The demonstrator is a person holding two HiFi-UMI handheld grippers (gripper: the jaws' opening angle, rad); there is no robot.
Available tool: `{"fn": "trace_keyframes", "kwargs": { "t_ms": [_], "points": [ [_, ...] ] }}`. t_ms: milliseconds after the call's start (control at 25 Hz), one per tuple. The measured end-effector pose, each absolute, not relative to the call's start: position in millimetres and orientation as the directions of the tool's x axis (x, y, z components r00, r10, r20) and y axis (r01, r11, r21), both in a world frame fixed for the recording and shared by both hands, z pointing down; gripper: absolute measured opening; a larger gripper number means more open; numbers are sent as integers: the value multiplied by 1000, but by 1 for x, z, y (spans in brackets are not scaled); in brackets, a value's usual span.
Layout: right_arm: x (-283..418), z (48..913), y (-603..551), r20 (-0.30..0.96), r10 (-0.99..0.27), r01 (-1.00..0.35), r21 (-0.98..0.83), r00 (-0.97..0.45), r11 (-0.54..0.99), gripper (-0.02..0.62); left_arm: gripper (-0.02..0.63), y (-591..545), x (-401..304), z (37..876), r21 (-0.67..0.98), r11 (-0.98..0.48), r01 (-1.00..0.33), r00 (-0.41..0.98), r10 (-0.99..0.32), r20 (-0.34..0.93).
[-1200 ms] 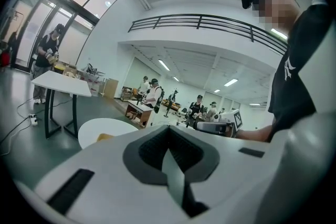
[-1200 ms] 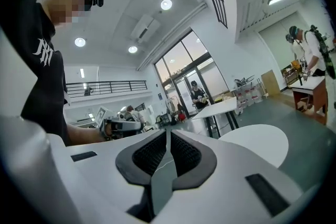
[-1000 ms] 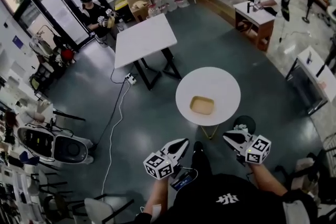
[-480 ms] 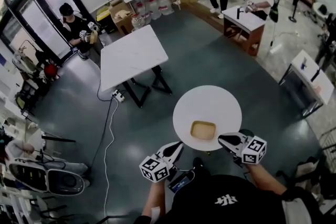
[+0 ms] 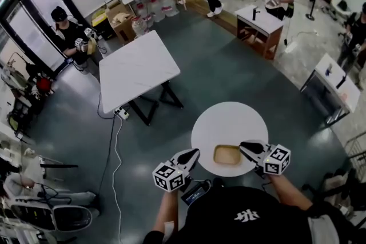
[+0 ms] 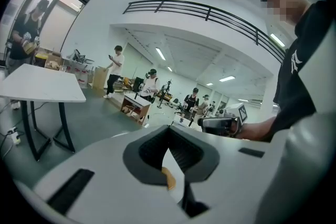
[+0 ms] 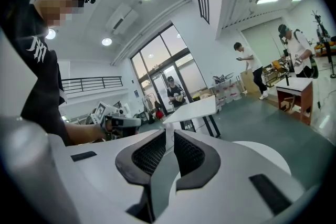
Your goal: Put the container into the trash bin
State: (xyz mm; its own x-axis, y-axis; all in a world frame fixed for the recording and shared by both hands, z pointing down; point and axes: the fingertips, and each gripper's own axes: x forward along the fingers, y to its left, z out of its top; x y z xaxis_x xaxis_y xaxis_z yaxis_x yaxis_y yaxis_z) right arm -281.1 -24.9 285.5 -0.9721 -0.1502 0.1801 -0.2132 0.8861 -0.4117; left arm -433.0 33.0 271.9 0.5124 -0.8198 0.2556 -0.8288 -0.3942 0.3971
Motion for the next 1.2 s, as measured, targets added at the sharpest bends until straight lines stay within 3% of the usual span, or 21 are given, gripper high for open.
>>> {"fn": "trace_keyframes", "kwargs": {
  "t_ms": [400,1040,1200],
  "points": [
    [-306,322,-49,284,-198,-320,-489,-938,812,124,3,-18,-473,330,511,-390,-766,594,-733,332],
    [-265,467,-73,526,-214,-532,-585,-823,612,189,5,-37,-434,458,638,-220,-738,630,-565,533],
    [-253,504,-78,595,-215,-598,-579,-775,554,190,36,-35,-427,492,646,-176,-743,628,-518,581]
  ]
}}
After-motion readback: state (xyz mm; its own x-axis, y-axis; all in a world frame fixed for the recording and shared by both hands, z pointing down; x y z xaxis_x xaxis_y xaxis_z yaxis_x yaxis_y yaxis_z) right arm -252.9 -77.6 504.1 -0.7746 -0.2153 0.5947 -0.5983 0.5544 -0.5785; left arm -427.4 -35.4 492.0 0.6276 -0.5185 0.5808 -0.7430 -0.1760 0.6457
